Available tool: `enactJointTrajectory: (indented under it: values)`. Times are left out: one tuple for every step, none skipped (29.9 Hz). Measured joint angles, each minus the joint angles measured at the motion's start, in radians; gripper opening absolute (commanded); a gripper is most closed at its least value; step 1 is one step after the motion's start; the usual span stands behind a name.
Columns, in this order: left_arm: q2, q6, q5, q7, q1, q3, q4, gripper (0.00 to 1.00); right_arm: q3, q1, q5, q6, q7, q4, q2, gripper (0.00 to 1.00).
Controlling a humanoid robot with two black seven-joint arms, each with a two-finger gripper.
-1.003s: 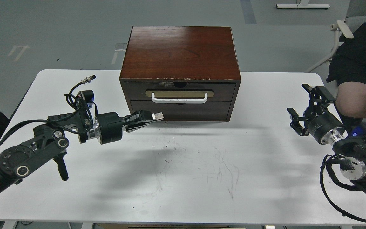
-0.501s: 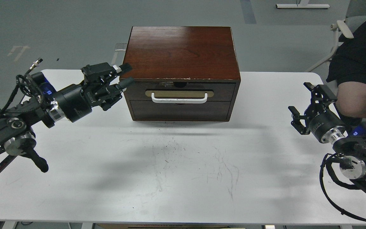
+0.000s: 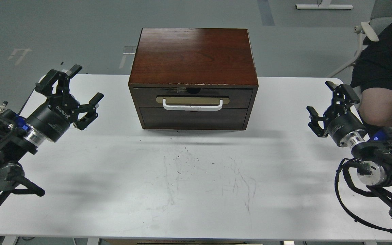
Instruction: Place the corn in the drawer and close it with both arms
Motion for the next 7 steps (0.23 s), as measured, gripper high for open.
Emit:
enactJointTrajectory:
  values:
    - [-0.006,0.0,-0.003,0.005,0.009,-0.008,0.0,1.0,0.0,0.0,0.0,0.0,0.0,0.0,0.0,1.0]
    - [-0.011,0.0,-0.004,0.009,0.016,-0.013,0.0,1.0,0.0,0.0,0.001,0.0,0.0,0.0,0.001,1.0]
    - [-0.015,0.0,-0.005,0.011,0.021,-0.015,0.0,1.0,0.0,0.001,0.001,0.0,0.0,0.0,0.001,1.0]
    - [-0.018,0.0,-0.005,0.012,0.023,-0.017,0.0,1.0,0.0,0.001,0.001,0.0,0.0,0.001,0.001,1.0]
    - [-0.019,0.0,-0.005,0.012,0.025,-0.018,0.0,1.0,0.0,0.001,0.001,0.001,0.0,0.002,0.001,1.0]
    - [-0.02,0.0,-0.005,0.013,0.027,-0.018,0.0,1.0,0.0,0.001,0.001,0.001,0.0,0.003,0.001,1.0]
    - [-0.021,0.0,-0.005,0.013,0.027,-0.018,0.0,1.0,0.0,0.001,0.001,0.002,0.0,0.004,0.001,1.0]
